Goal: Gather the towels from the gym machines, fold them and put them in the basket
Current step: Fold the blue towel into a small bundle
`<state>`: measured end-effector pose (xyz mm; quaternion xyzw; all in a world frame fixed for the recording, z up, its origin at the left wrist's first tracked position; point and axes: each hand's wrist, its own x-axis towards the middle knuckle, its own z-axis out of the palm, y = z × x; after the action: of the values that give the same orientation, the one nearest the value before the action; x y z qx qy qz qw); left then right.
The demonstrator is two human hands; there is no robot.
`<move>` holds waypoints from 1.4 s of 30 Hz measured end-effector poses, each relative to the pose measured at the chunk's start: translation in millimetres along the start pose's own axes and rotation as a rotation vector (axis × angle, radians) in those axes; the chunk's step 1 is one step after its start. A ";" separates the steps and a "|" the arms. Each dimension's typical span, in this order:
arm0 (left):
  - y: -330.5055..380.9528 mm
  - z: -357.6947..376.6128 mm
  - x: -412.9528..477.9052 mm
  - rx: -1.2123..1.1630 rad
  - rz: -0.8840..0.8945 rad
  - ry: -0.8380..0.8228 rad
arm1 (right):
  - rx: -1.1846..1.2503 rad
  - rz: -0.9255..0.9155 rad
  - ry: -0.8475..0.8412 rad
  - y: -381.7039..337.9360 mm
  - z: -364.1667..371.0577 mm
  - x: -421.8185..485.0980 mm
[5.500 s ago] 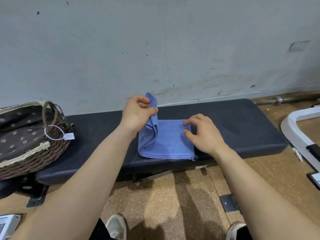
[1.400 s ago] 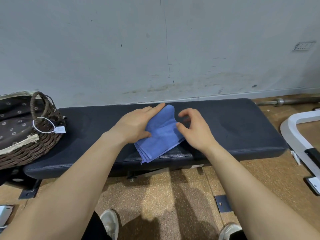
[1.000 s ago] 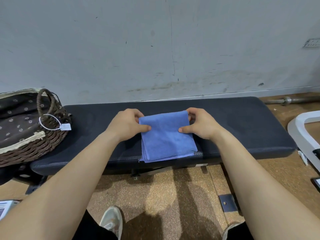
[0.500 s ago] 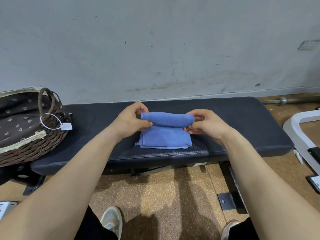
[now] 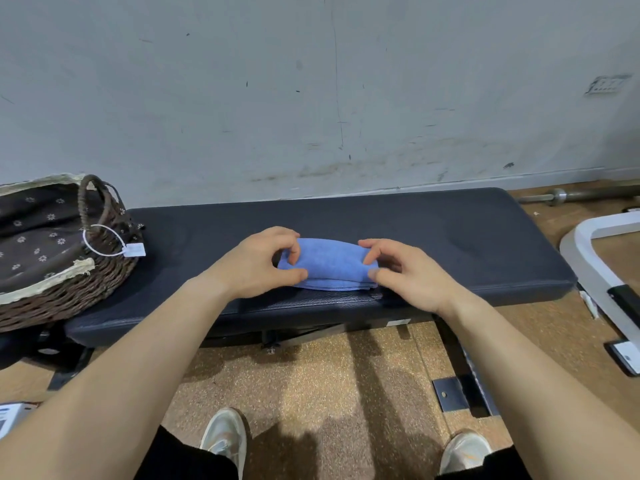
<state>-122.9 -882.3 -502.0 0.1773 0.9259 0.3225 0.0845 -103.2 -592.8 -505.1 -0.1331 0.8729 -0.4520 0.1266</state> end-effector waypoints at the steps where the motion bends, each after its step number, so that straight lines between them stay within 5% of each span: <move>1: 6.1 3.1 -0.3 0.047 -0.029 0.051 | -0.073 -0.019 0.071 -4.3 4.7 0.0; 7: 43.9 34.2 10.8 0.430 -0.228 0.370 | -0.379 0.009 0.388 -17.4 46.7 8.7; 13: 33.0 51.5 13.1 0.601 -0.075 0.489 | -0.348 0.031 0.399 -12.8 48.5 7.4; 19: 39.9 55.2 11.0 0.899 0.014 0.565 | -0.904 -0.030 0.397 -13.0 56.5 10.0; 26: 34.5 56.0 24.9 0.776 0.233 0.330 | -0.899 -0.078 0.221 -24.4 57.1 20.4; 29: 32.5 55.8 32.1 0.587 0.171 0.122 | -0.797 -0.014 0.154 -31.8 60.9 28.8; 33: 24.9 52.5 34.6 0.387 0.114 0.116 | -0.649 -0.015 0.218 -15.2 58.9 35.5; 42: 13.7 55.6 28.9 0.537 0.100 0.009 | -0.698 -0.047 0.190 4.9 59.7 29.0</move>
<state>-130.8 -829.7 -537.9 0.2373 0.9688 0.0698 0.0145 -110.5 -645.3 -545.4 -0.1459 0.9792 -0.1397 -0.0186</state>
